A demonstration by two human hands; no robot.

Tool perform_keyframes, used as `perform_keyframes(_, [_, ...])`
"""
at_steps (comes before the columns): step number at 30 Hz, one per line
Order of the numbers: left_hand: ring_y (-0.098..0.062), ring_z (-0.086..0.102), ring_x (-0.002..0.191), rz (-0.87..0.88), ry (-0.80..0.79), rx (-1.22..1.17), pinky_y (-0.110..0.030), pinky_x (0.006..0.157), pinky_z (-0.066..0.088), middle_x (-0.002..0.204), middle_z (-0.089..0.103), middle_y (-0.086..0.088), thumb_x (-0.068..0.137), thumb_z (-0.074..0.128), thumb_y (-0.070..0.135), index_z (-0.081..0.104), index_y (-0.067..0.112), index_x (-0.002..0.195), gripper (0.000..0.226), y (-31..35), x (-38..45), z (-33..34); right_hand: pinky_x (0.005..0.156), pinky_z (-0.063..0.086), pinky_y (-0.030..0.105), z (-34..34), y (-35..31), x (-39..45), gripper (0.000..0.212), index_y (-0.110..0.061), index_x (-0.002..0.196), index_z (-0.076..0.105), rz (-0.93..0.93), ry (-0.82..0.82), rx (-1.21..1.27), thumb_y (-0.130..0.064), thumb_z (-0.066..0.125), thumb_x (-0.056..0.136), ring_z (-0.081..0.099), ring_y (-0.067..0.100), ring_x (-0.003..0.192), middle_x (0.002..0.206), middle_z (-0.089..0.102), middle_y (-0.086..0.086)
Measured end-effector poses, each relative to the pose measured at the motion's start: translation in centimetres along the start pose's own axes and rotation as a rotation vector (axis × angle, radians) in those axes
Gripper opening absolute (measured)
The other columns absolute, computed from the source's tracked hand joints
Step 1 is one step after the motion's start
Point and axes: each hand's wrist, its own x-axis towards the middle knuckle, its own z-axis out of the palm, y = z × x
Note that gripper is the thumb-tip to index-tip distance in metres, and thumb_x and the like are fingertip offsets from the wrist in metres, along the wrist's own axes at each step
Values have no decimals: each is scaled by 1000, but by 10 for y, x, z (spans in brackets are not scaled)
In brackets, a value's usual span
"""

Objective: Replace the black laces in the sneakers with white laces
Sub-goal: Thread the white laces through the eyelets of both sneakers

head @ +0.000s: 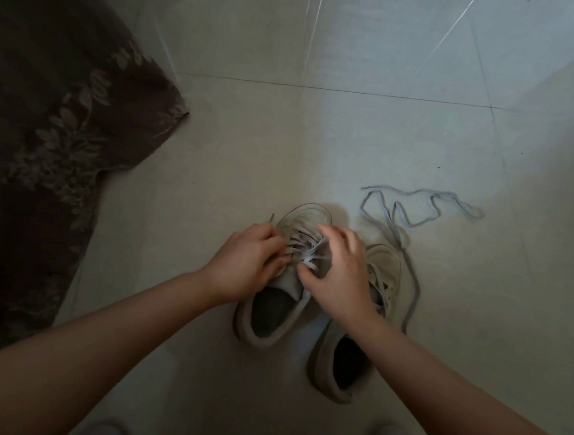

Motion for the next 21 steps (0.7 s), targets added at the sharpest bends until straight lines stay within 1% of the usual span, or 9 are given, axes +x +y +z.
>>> perform_keyframes(3, [-35,58,78,-141,79,200,-39,65,45,89,58,-12,88,40,31,59,9,83,30,-10,1,-7,104,36,40,-1,1,-3,67,-21,132,49,52,-4,15,-32,70,69,38,23,123,128,43,4])
perform_keyframes(6, [-31,55,96,-456,-60,331,-38,78,38,104,57,-11,94,42,25,56,11,96,20,-26,1,-16,106,34,41,-2,4,-2,69,-22,134,47,77,-29,20,-34,70,70,35,22,126,131,40,3])
perform_keyframes(7, [-29,53,101,-504,-132,367,-37,81,36,108,57,-10,95,41,27,55,12,99,21,-28,1,-16,107,33,40,-3,4,-2,70,-23,135,46,84,-32,23,-34,71,70,34,21,127,131,40,3])
perform_keyframes(9, [-27,51,105,-463,-169,382,-36,83,34,108,59,-7,93,39,33,56,15,98,25,-25,1,-13,107,32,39,-2,4,0,71,-23,135,45,92,-34,27,-33,73,71,32,19,127,131,39,2])
perform_keyframes(12, [-25,55,101,-254,-9,179,-37,84,34,101,65,-1,84,32,48,60,19,100,43,-9,3,-11,107,33,37,-1,4,2,71,-21,134,46,86,-21,26,-32,74,70,34,19,125,129,41,3])
perform_keyframes(15, [-22,60,92,-85,-17,89,-35,81,37,91,64,5,81,34,52,62,23,94,43,1,9,-7,106,31,34,-2,5,2,72,-20,135,46,89,-23,21,-33,74,69,34,20,125,129,42,4])
perform_keyframes(18, [-23,61,83,-72,-44,91,-34,77,37,85,61,4,82,32,48,60,23,86,37,-1,13,-4,106,31,33,-3,5,2,72,-21,136,44,87,-41,24,-34,72,71,34,20,125,131,41,4])
perform_keyframes(20, [-29,60,75,-117,64,126,-35,72,40,82,59,-1,85,37,40,59,19,82,31,-7,12,-5,106,31,33,-4,6,3,72,-21,136,43,94,-57,45,-37,67,71,34,19,126,131,40,3])
perform_keyframes(21, [-32,59,74,-208,114,143,-37,70,42,83,58,-5,87,41,34,58,16,81,25,-14,11,-7,106,30,32,-4,6,3,73,-21,137,43,101,-66,57,-39,64,69,34,19,126,131,40,2])
